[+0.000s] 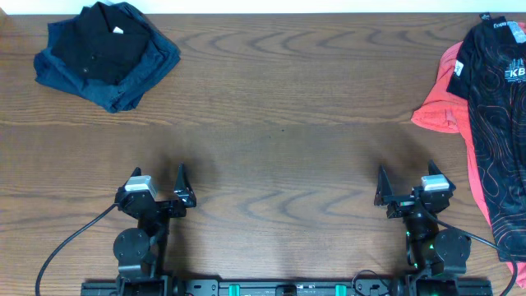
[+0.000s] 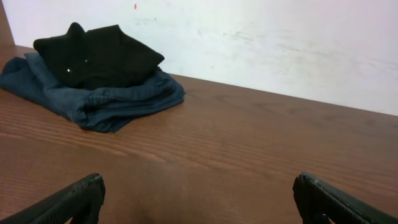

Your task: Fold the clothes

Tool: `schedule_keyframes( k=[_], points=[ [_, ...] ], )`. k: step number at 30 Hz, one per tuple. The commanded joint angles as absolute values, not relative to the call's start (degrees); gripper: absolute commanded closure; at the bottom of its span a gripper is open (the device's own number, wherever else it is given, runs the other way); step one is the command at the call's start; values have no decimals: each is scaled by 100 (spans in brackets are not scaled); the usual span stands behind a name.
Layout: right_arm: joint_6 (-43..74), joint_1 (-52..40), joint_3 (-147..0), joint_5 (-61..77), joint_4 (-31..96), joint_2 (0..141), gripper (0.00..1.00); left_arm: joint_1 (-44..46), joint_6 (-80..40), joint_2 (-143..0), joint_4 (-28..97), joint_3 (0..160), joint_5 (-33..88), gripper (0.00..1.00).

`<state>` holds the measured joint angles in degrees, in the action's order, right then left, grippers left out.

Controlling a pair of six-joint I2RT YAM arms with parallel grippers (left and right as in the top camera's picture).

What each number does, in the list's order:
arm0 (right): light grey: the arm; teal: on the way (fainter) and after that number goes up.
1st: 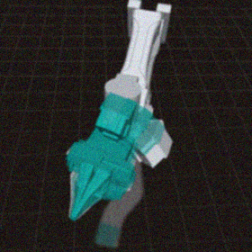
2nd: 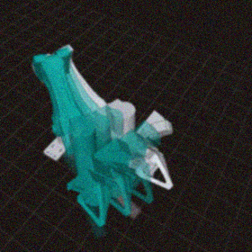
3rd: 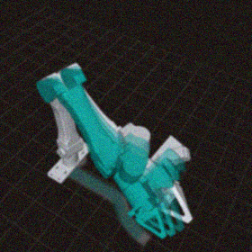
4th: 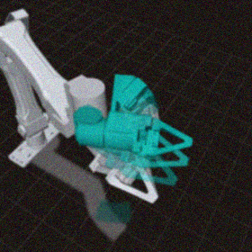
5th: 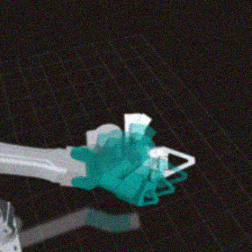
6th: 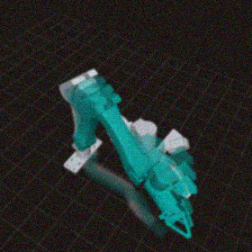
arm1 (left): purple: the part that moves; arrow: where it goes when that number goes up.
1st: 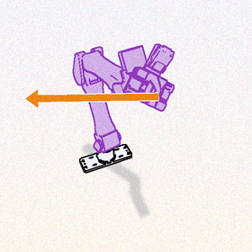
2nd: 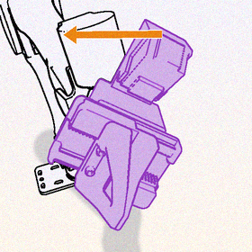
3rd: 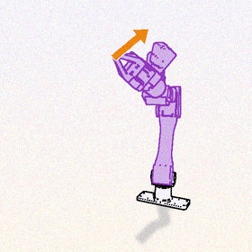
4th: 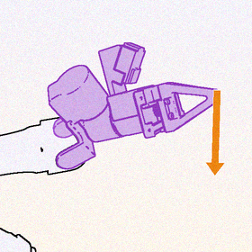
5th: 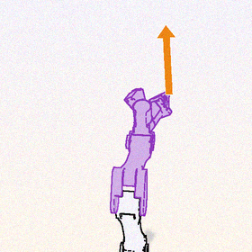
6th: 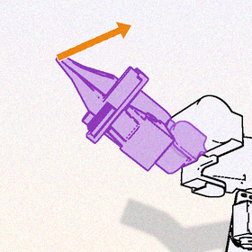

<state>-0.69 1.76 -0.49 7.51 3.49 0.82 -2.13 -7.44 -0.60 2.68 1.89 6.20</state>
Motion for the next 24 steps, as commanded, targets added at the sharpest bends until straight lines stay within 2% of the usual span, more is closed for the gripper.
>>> schedule_keyframes(
  k=[1,17,22,24],
  points=[
    [-137,224,-32,753,364,32,1,-178,-687,-30,344,23,659,2],
    [-51,220,-32,969,126,32,1,-178,-687,-30,344,23,659,2],
    [1765,217,-32,3256,-316,32,1,-178,-687,-30,344,23,659,2],
    [2425,217,-32,3732,-370,32,1,-178,-687,-30,344,23,657,2]
  ],
)
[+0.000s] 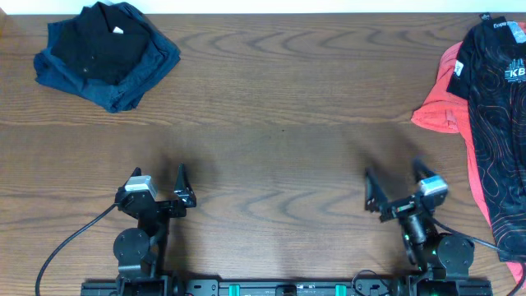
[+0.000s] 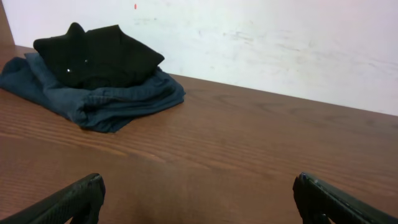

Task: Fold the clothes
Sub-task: 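Reach the right gripper up to the black jersey on the right pile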

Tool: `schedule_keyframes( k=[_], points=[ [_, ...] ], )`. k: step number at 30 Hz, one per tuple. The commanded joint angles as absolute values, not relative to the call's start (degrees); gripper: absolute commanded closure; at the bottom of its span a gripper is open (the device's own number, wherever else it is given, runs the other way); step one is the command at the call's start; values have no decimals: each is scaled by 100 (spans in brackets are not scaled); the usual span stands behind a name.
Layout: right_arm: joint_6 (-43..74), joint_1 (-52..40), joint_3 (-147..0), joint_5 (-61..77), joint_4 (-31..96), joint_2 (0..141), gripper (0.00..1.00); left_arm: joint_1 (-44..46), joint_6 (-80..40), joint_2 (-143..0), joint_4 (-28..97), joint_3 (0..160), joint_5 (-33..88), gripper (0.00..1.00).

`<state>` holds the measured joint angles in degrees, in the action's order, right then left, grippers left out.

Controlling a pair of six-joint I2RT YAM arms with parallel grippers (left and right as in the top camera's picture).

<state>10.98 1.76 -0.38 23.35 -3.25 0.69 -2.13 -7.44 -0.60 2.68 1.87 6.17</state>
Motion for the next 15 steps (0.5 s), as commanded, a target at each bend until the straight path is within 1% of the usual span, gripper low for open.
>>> schedule_keyframes(
  k=[1,6,8,12,15],
  points=[
    [2687,217,-32,3887,-353,32,1,-178,-687,-30,344,23,657,2],
    [3489,217,-32,3964,-344,32,1,-178,-687,-30,344,23,659,2],
    [3758,217,-32,3968,-565,32,1,-178,-687,-30,346,23,659,2],
    [3920,217,-45,3966,-1439,34,1,-178,-687,-30,344,23,659,2],
    [3942,220,-276,3658,-1566,58,1,-178,-687,-30,346,23,659,2]
  ],
)
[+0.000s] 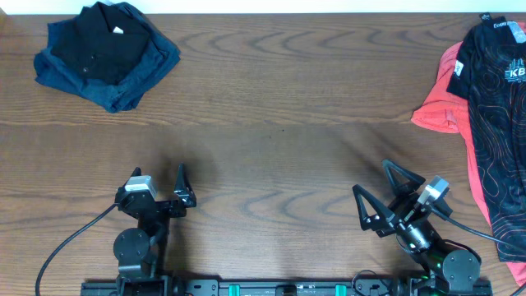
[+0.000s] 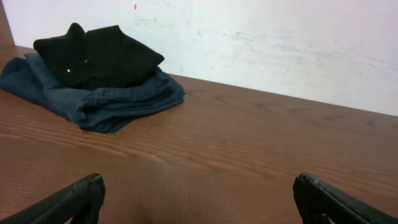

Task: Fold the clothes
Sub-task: 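Reach the right gripper up to the black jersey on the right pile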

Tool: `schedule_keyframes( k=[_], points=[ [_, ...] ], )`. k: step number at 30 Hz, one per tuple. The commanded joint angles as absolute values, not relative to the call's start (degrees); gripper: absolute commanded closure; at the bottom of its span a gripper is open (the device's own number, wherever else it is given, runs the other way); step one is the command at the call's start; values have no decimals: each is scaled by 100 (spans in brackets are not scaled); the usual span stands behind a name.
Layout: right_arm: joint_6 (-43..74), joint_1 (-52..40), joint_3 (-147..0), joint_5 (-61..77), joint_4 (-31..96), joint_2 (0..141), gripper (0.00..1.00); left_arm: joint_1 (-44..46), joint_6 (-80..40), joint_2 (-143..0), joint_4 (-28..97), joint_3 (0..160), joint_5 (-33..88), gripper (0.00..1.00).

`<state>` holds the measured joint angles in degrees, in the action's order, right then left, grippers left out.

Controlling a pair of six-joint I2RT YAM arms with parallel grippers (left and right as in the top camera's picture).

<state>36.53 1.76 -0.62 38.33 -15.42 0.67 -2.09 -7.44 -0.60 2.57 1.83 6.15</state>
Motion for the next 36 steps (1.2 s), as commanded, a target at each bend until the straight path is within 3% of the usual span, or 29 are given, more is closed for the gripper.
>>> schedule_keyframes(
  k=[1,5,11,18,26,36],
  points=[
    [3940,220,-384,3542,-1533,91,1,-178,-687,-30,344,23,659,2],
    [3710,220,-1037,2989,-1404,541,1,-178,-687,-30,346,23,659,2],
    [2423,220,-2773,2504,-576,2349,1,-178,-687,-30,344,23,657,2],
    [1037,307,-5664,1468,1623,5675,1,-178,-687,-30,346,23,659,2],
    [794,823,-9395,64,4381,9384,1,-178,-687,-30,344,23,659,2],
    [-126,1387,-10256,-816,4388,11131,1,-178,-687,-30,344,23,659,2]
  ],
)
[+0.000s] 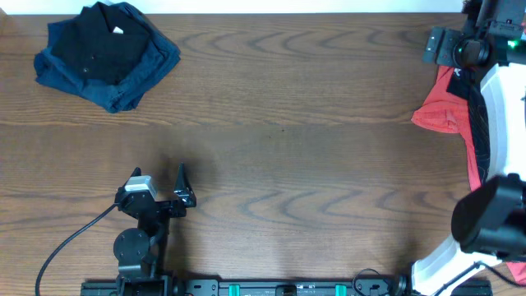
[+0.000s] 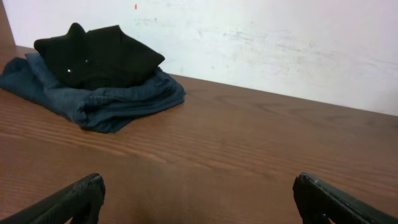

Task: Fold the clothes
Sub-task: 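Reach the right gripper up to the black jersey on the right pile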

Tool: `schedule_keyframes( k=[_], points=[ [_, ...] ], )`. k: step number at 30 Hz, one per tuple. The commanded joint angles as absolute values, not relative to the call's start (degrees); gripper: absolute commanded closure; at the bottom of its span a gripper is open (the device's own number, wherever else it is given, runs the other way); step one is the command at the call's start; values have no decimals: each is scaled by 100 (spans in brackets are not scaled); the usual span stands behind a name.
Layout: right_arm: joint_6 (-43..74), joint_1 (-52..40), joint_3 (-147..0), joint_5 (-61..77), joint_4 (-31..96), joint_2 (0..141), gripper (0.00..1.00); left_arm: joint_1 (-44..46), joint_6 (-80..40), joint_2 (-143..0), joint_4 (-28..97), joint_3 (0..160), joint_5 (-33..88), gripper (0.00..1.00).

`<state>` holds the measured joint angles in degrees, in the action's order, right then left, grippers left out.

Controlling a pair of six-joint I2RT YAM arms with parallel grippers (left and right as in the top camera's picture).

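Observation:
A folded pile, a black garment (image 1: 103, 37) on a blue one (image 1: 131, 78), lies at the far left of the wooden table (image 1: 279, 123); the left wrist view shows the black garment (image 2: 93, 59) on the blue one (image 2: 118, 99) ahead and to the left. My left gripper (image 1: 158, 182) (image 2: 199, 199) rests open near the front edge, with nothing between its fingers. A red garment (image 1: 440, 111) and a strip of a black printed shirt (image 1: 477, 115) lie at the far right. My right arm (image 1: 493, 107) stretches over them. Its gripper (image 1: 440, 45) hangs at their far end, jaws unclear.
A white wall (image 2: 280, 43) rises behind the table's far edge. A black cable (image 1: 66, 247) runs from the left arm's base toward the front left. The right arm's base (image 1: 485, 218) stands at the front right.
My right arm was low at the front right with its gripper open. It is now stretched to the far right corner, over the red and black clothes. The left arm is unchanged.
Both grippers first rested open near the front edge. The right one then stood turned and shifted a little, still near the front. Now it is over the unfolded clothes at the far right. The left gripper and the folded pile stayed put throughout.

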<state>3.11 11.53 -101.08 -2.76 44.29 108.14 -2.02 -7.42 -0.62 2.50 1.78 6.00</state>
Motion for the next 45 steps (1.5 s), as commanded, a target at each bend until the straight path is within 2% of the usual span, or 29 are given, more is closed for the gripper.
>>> schedule_keyframes(
  k=[1,6,11,17,21,26,30,35,45],
  points=[
    [-217,1466,-10259,-816,4366,11286,1,-178,-687,-30,346,23,657,2],
    [-379,1772,-10259,-816,4145,11952,1,-178,-685,-30,344,23,659,2],
    [-379,1979,-10261,-711,3844,12499,9,-178,-687,-30,344,23,659,2],
    [-421,2034,-10259,-429,3557,12905,9,-178,-687,-30,344,23,659,2],
    [-421,2023,-10259,-132,3439,13072,18,-178,-687,-30,346,23,659,2],
    [-421,2032,-10259,-145,3260,13270,21,-178,-687,-30,344,23,659,2],
    [-421,2047,-10259,-139,3194,13408,33,-178,-687,-30,346,23,659,2],
    [-416,2056,-10259,-102,3100,13482,28,-178,-687,-30,344,23,659,2],
    [-167,2062,-10259,-104,3046,13482,47,-178,-687,-30,346,23,659,2]
  ],
)
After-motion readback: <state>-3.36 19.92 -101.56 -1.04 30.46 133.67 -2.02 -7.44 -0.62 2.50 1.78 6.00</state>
